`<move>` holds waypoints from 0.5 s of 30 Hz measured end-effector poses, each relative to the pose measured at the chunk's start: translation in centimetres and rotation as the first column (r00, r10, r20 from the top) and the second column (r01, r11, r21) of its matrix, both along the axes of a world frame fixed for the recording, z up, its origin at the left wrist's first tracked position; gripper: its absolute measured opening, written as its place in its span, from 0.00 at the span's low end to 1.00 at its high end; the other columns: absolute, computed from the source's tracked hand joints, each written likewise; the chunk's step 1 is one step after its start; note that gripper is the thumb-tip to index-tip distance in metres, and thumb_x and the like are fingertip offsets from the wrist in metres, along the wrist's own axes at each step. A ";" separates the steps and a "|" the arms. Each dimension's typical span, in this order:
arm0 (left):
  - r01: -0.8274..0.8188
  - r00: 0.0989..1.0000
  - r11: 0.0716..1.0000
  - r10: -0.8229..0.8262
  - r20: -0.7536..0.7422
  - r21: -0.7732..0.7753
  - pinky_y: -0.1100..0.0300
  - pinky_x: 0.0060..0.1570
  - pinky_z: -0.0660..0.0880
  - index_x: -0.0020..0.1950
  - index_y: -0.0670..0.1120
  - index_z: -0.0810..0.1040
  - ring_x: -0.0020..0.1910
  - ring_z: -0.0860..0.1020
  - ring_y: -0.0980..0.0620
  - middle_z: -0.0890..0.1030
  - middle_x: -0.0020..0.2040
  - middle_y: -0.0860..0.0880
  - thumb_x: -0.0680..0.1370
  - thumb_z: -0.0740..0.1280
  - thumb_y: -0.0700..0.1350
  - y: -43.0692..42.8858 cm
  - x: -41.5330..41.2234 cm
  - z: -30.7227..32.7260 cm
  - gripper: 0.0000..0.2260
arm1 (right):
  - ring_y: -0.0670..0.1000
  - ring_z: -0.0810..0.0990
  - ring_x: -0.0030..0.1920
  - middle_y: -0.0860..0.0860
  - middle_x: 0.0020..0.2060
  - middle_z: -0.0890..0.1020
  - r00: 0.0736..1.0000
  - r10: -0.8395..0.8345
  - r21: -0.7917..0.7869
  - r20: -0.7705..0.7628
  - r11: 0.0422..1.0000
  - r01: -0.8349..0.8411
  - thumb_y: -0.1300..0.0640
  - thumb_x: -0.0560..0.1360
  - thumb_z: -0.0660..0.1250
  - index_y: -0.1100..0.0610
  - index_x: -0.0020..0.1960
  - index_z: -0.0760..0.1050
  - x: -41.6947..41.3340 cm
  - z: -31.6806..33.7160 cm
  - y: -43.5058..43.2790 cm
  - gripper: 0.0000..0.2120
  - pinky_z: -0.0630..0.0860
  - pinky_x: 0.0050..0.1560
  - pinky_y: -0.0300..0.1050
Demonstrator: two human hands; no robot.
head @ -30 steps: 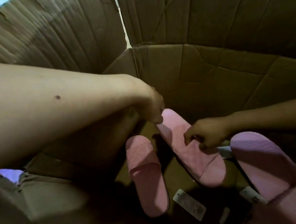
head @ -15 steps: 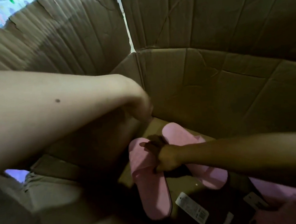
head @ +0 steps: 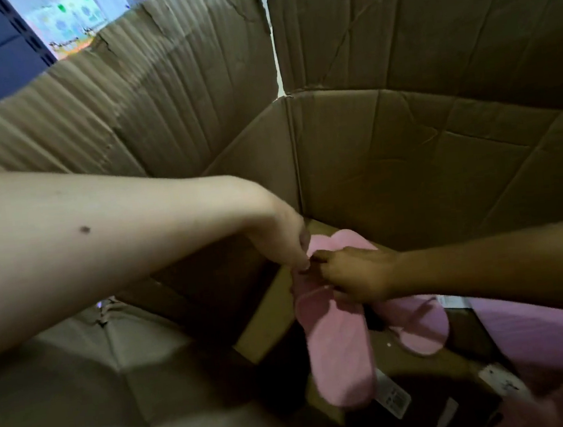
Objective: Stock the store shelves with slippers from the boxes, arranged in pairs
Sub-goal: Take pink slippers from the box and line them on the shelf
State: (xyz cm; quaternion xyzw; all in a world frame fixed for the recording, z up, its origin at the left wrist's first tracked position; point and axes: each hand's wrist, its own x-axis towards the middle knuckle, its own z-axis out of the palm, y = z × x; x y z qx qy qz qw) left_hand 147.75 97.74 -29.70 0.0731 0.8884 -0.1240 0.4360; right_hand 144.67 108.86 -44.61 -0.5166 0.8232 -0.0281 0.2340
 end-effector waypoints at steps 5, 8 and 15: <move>-0.036 0.999 0.997 0.034 0.031 0.069 0.59 0.54 0.71 0.64 0.51 0.72 0.57 0.74 0.51 0.76 0.61 0.51 0.80 0.57 0.53 0.6 -0.3 0.6 0.15 | 0.57 0.67 0.67 0.54 0.72 0.59 0.921 -0.314 -0.016 0.232 0.945 0.326 0.61 0.73 0.65 0.53 0.76 0.48 4.4 -0.7 4.4 0.37 0.68 0.65 0.46; 0.014 0.999 0.996 -0.018 0.044 0.093 0.57 0.59 0.70 0.67 0.52 0.70 0.58 0.72 0.52 0.75 0.62 0.52 0.80 0.56 0.53 1.2 0.0 0.3 0.16 | 0.54 0.71 0.60 0.57 0.72 0.58 0.910 -0.349 0.078 0.224 0.937 0.340 0.61 0.74 0.65 0.53 0.76 0.42 4.4 -0.4 3.9 0.40 0.73 0.51 0.41; -0.002 0.997 0.993 -0.008 0.082 0.122 0.57 0.58 0.69 0.67 0.52 0.69 0.55 0.71 0.53 0.73 0.55 0.53 0.80 0.57 0.52 0.9 -0.4 0.7 0.15 | 0.59 0.69 0.63 0.58 0.71 0.62 0.938 0.266 0.550 -0.221 0.829 -0.106 0.49 0.70 0.70 0.50 0.73 0.57 2.2 0.3 1.2 0.36 0.72 0.50 0.52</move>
